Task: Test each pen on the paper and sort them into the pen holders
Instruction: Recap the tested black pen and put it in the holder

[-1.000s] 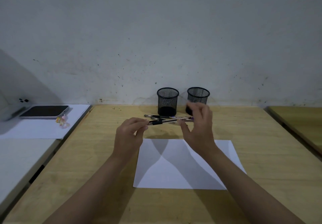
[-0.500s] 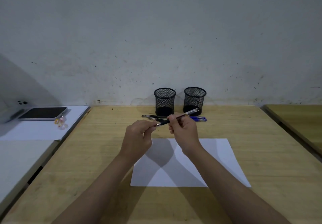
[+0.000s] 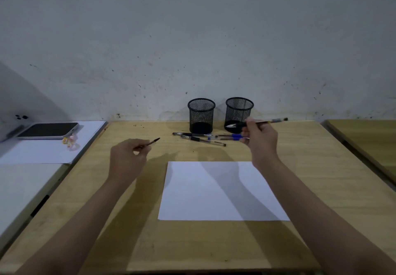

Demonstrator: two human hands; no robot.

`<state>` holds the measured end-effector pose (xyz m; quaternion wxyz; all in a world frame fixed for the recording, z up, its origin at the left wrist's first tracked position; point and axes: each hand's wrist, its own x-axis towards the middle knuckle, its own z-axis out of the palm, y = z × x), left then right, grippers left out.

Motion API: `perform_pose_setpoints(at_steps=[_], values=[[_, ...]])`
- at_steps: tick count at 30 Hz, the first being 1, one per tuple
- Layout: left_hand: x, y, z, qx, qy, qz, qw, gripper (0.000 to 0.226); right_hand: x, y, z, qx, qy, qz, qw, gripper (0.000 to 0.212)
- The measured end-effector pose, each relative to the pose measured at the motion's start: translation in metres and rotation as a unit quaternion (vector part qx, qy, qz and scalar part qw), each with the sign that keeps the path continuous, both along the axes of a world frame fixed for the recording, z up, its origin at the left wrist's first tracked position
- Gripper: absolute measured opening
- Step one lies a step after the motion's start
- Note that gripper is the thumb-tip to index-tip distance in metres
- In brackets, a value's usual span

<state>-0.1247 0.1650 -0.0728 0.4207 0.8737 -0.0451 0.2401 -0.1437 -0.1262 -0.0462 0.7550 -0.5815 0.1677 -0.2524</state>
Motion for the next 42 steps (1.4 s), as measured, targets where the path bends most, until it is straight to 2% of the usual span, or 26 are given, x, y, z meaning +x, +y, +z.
perform_pose_setpoints(at_steps=[3,8,15,19,22,24,27,32,42], values=[[0.016,-0.021,-0.009,-0.01,0.04,-0.018,0.999,0.006,-0.007,0.021,-0.006,-0.014,0.002,0.035,0.999,0.006],[0.038,-0.032,-0.024,0.018,0.085,-0.041,0.995,0.004,-0.017,0.033,-0.013,-0.024,0.016,0.03,0.999,0.014],[0.042,-0.028,-0.033,0.013,0.082,-0.067,0.994,0.009,-0.011,0.046,-0.022,-0.03,0.069,0.054,0.996,0.012],[0.031,-0.021,-0.031,-0.002,0.047,-0.076,0.996,0.008,-0.005,0.068,-0.028,-0.042,0.077,0.105,0.991,0.008],[0.013,-0.01,-0.03,0.0,0.047,-0.113,0.992,0.005,0.0,0.087,-0.033,-0.072,0.097,0.158,0.98,0.005],[0.004,-0.003,-0.032,0.029,0.071,-0.154,0.985,0.011,0.006,0.101,-0.036,-0.092,0.108,0.18,0.973,0.009],[0.001,0.002,-0.035,0.077,0.091,-0.185,0.975,0.023,0.015,0.117,-0.04,-0.146,0.095,0.183,0.968,0.015],[0.002,0.002,-0.035,0.099,0.078,-0.203,0.971,0.029,0.023,0.127,-0.049,-0.247,0.053,0.174,0.952,0.028],[0.003,0.002,-0.037,0.111,0.067,-0.206,0.97,0.031,0.025,0.127,-0.055,-0.239,0.032,0.16,0.957,0.035]])
